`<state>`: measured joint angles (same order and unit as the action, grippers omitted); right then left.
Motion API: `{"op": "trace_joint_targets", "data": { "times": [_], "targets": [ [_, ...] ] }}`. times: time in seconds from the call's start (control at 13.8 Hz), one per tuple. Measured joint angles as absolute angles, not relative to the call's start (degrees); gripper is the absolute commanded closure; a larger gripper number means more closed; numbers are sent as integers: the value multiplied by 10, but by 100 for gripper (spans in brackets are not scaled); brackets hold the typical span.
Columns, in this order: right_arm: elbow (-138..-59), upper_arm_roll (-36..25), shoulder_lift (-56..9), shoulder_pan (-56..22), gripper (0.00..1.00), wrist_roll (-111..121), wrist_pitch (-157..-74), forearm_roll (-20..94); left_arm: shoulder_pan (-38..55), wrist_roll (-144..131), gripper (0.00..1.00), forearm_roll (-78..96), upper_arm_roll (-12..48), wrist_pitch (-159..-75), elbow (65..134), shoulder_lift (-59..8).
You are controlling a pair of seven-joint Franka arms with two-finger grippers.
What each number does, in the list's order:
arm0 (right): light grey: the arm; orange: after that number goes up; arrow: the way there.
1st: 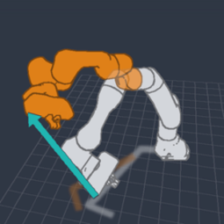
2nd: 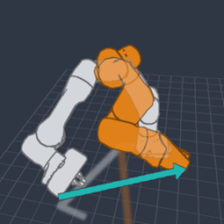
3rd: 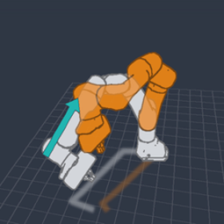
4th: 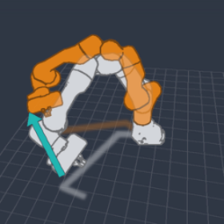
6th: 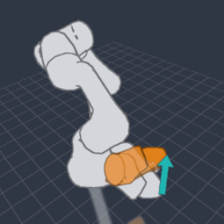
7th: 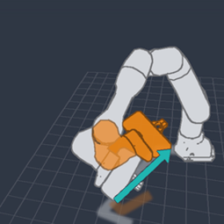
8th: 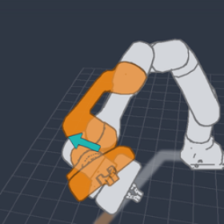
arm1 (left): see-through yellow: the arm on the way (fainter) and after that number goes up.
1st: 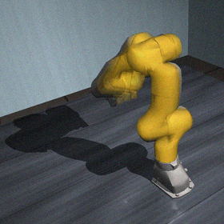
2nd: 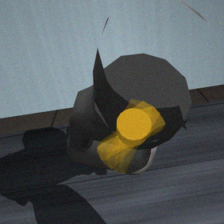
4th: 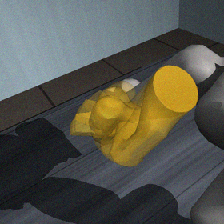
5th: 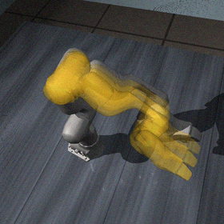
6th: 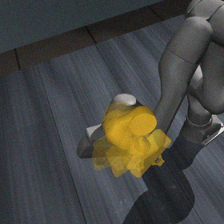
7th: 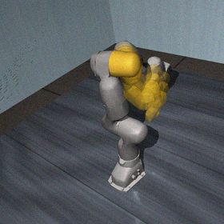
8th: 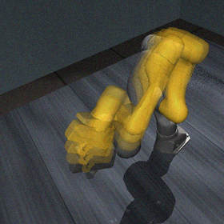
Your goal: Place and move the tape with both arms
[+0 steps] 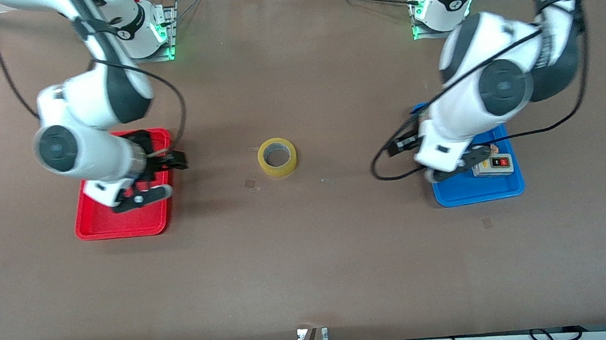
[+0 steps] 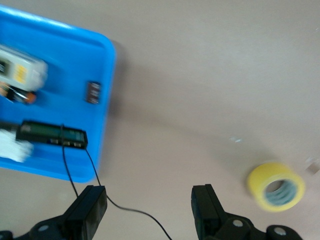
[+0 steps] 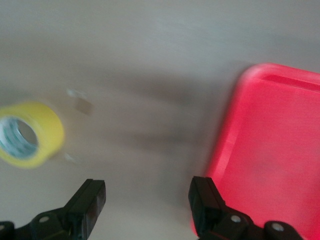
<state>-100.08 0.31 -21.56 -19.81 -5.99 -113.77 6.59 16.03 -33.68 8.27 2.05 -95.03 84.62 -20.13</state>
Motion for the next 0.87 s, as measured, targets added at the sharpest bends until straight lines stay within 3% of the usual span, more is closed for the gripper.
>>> {"op": "trace_joint_targets", "data": {
  "times": [0.22, 0.43, 0.87],
  "targets": [
    [-993, 4, -266, -280, 0, -158, -1217, 66, 84, -182, 0, 64, 19, -932, 924, -112],
    [-967, 4, -313, -334, 0, -235, -1245, 65, 27, -50, 0, 50, 20, -899, 967, -29],
    [-955, 4, -374, -368, 0, -265, -1282, 65, -46, 99, 0, 23, 31, -894, 925, 23]
  ]
}}
